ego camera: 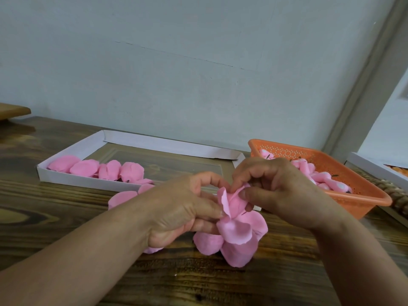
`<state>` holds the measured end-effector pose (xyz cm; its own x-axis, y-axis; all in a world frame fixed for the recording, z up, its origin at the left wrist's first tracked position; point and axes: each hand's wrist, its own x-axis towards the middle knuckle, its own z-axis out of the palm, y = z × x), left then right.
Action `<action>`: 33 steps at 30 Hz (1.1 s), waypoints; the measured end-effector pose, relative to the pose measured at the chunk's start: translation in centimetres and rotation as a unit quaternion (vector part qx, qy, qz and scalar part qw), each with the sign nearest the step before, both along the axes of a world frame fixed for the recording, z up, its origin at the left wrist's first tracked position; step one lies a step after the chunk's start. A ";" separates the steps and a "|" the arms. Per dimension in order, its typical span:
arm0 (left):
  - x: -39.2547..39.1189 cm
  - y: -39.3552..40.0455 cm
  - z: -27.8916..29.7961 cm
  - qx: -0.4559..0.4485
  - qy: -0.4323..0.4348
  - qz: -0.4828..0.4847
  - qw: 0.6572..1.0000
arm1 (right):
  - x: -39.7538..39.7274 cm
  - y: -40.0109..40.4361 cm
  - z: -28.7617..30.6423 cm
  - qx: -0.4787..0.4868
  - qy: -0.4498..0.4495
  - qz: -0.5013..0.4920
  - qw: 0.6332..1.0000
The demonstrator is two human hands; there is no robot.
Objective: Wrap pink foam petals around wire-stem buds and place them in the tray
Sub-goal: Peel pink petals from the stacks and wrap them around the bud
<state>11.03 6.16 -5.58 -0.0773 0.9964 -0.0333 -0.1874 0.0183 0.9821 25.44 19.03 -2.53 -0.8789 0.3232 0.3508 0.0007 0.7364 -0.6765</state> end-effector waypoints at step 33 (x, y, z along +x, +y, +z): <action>-0.4 0.3 -0.6 -0.044 0.026 0.022 0.998 | 0.0 -1.9 0.3 0.074 -0.038 0.083 0.993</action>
